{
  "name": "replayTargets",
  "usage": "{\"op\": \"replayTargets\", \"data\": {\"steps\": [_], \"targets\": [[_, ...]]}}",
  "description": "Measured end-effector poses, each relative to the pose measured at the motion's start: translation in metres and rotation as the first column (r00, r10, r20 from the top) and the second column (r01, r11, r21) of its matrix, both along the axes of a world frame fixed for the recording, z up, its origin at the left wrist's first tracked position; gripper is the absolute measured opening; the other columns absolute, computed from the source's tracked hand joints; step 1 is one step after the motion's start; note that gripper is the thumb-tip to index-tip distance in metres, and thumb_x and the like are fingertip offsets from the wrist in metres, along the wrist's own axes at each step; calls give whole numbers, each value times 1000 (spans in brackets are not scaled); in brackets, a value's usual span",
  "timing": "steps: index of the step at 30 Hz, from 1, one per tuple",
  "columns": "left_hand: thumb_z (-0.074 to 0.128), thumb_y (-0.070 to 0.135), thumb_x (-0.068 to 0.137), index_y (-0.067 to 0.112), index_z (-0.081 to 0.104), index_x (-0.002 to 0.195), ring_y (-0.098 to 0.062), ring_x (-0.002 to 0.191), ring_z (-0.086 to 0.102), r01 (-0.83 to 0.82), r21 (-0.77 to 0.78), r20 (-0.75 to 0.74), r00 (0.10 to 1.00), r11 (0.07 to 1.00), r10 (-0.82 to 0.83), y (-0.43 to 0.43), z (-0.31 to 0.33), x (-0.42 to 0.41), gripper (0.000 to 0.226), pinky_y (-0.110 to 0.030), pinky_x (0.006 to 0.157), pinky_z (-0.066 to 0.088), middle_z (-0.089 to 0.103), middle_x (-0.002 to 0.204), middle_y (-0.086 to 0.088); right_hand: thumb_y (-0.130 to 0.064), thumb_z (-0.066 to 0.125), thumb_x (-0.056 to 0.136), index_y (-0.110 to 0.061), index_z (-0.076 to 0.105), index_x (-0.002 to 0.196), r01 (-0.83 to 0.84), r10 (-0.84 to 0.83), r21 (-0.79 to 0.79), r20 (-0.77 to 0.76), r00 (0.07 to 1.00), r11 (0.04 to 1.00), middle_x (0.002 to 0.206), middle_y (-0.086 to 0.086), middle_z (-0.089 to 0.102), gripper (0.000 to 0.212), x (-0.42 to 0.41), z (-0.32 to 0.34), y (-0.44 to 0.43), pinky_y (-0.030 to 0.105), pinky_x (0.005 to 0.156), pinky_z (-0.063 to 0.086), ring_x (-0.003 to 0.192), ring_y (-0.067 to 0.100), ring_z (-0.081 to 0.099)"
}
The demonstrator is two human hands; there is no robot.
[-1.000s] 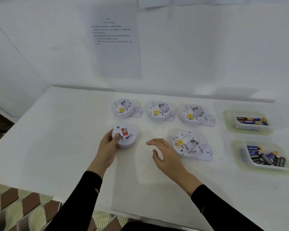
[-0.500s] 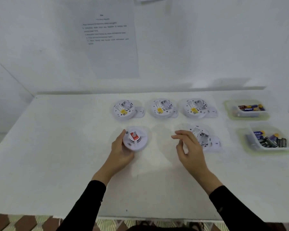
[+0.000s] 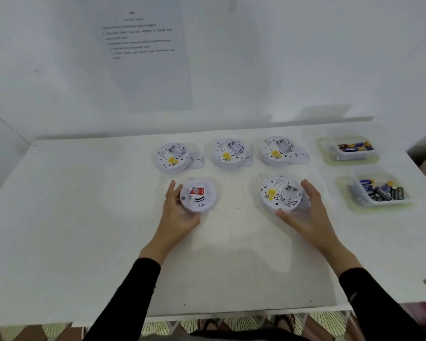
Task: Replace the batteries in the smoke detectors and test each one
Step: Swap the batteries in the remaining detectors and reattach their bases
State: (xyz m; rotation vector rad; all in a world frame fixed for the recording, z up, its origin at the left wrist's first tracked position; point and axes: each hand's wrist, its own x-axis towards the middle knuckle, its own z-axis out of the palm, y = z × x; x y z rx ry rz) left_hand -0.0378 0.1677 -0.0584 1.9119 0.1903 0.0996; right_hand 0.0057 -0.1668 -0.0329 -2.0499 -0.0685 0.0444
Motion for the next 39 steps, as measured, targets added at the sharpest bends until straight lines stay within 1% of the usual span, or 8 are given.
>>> {"op": "replayTargets", "data": {"steps": [5,12,15,19,25,30,33,39], "targets": [[74,71,48,8,28,150,-16,111,44,-252,233,78,968,939,240,-26,4,-5,128,-27,102,29,44,121,3,-68,80,50,-34,21,147,-20,20,-131,-8,1000,991,146,-13,38,119,9,-6,-10,42,116,26,137,9,36],[66,66,58,11,27,152,-15,139,36,-190,362,61,982,913,180,-24,1,-3,116,-45,123,9,43,147,8,-34,87,66,-20,26,150,-68,81,-204,53,995,977,138,-28,31,104,13,3,-2,48,120,9,113,-28,21],[84,63,55,11,29,151,-19,131,44,-268,330,33,961,905,273,-28,3,-4,121,-45,118,24,52,136,5,-36,86,67,-23,25,149,-88,100,-189,52,994,978,133,-27,37,103,15,1,-2,45,120,7,111,-28,25],[62,80,50,4,44,143,-34,123,49,-363,419,49,924,832,378,-41,5,-5,122,-43,104,40,50,131,-16,-46,84,67,-23,24,149,-104,116,-190,55,992,976,137,-20,42,104,16,-2,-3,42,121,4,111,-33,20],[73,77,53,7,39,145,-31,130,40,-378,437,76,919,816,386,-44,2,-5,120,-38,108,33,44,140,-13,-53,83,63,-23,28,147,-125,136,-164,57,989,979,137,-20,44,105,18,4,-7,44,121,10,119,-26,31],[89,40,66,13,46,140,-26,137,33,-509,315,325,851,801,412,-82,16,-2,89,-22,115,22,38,147,-7,-50,81,66,-28,39,140,-140,145,-70,69,987,988,132,-26,50,88,25,11,-14,52,118,17,123,-15,40],[81,35,77,17,59,122,-8,134,38,-345,241,454,866,907,209,-125,29,12,53,-25,113,29,48,138,-3,-49,81,63,-33,41,135,-195,200,-61,84,976,979,129,-36,46,83,30,21,-17,53,116,21,122,-17,39],[73,72,68,27,37,145,-7,125,54,-5,-391,-159,985,920,-62,-189,74,50,96,-22,95,49,50,142,7,-36,87,65,-29,43,133,-340,333,2,193,923,940,131,-25,51,81,42,49,-30,52,109,33,125,2,48]]}}
